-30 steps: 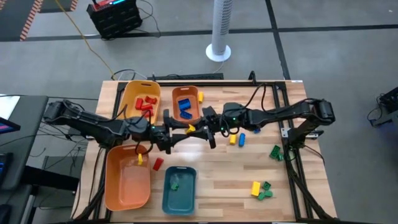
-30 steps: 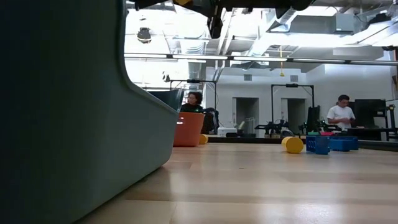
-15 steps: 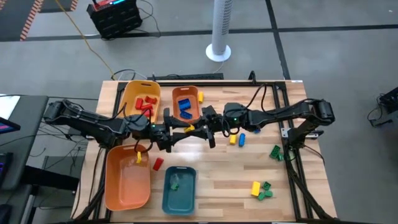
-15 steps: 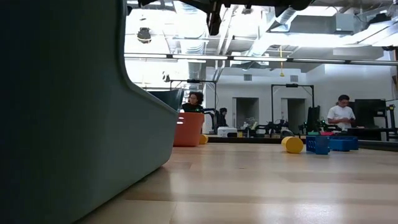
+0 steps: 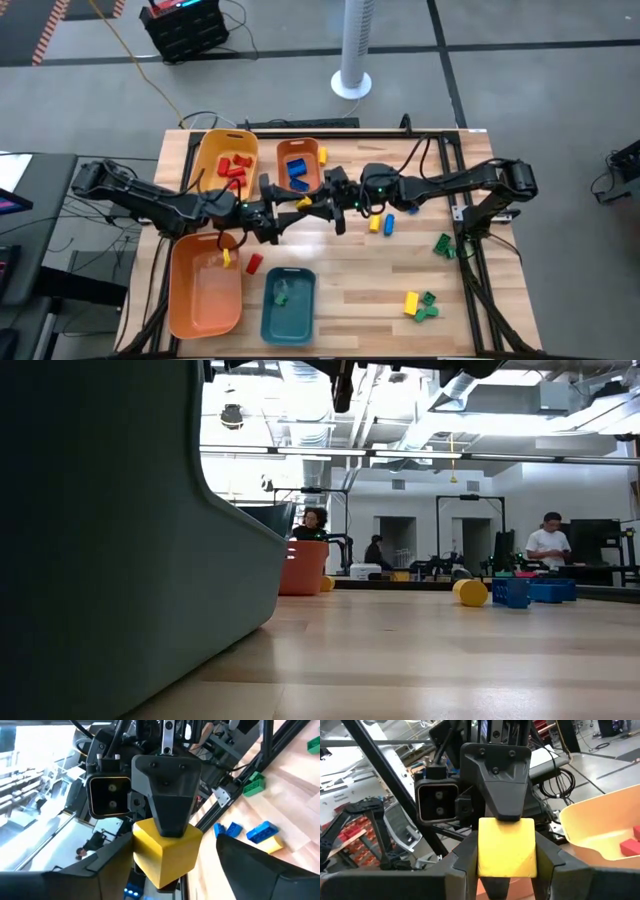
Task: Sort blocks
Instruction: Put the yellow wooden block into the bottom orange bin
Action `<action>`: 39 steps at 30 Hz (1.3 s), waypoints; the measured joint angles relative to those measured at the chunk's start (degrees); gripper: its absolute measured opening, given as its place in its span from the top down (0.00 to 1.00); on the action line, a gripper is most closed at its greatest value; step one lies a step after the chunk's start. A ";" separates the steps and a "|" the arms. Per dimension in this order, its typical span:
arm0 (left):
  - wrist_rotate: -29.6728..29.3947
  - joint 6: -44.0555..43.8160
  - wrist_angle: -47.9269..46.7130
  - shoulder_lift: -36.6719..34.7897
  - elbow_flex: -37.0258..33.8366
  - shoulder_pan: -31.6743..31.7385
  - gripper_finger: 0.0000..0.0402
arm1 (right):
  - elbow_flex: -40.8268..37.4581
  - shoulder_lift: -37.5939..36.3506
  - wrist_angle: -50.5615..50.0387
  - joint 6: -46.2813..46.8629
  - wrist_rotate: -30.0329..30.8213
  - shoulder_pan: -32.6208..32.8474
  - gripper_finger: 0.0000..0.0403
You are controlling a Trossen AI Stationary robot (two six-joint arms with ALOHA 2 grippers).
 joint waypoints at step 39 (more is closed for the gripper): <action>-8.84 9.49 16.03 8.63 -0.20 -2.11 0.59 | 0.04 -1.25 -2.76 -3.26 -2.13 -0.49 0.34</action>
